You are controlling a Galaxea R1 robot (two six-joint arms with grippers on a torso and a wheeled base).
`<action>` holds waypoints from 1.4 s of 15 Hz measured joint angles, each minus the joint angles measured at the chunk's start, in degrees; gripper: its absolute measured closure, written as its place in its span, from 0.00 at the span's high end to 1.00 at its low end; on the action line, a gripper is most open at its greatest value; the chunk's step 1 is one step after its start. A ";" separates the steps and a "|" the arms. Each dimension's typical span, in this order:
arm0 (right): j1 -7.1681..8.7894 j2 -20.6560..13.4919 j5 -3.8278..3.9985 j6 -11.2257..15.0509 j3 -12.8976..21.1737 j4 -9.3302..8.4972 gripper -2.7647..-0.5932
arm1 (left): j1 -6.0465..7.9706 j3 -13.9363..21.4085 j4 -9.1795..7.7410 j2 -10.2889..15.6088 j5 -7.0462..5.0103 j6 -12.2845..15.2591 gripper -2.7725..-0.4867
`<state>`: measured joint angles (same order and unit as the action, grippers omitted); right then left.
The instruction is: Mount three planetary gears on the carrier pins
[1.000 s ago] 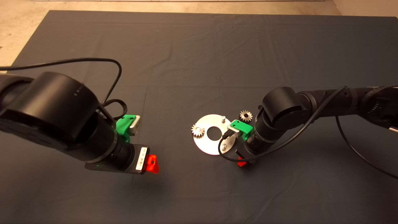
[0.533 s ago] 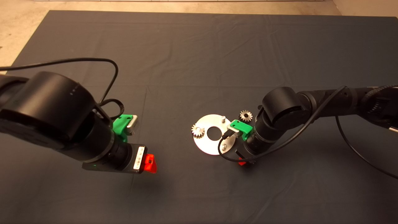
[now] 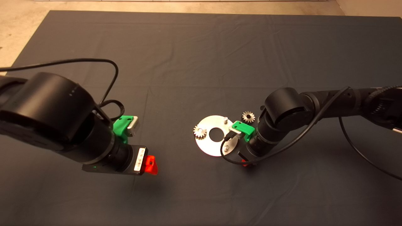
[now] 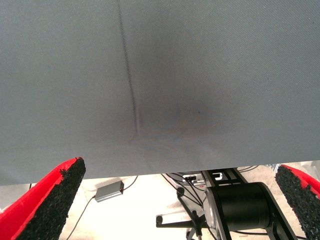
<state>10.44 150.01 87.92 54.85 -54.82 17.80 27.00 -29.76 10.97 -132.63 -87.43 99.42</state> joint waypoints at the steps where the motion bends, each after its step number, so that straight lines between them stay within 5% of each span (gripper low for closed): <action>1: 0.00 0.02 0.00 -0.20 0.00 0.00 0.26 | 0.01 0.02 0.00 0.00 0.01 0.00 1.00; 13: -0.10 0.00 -0.02 -1.01 0.35 0.00 0.23 | -0.03 1.71 0.02 1.24 0.00 -0.01 1.00; 17: 0.01 0.02 -0.02 -1.01 0.46 -0.06 0.23 | -1.12 2.28 0.00 1.24 0.02 0.00 1.00; 21: 1.68 0.03 -0.05 -1.02 0.59 -0.49 0.22 | -1.35 2.54 0.07 1.27 0.00 0.03 1.00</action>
<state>12.12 150.04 87.87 53.83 -54.24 17.31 25.65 -27.22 11.04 -131.37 -87.43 99.45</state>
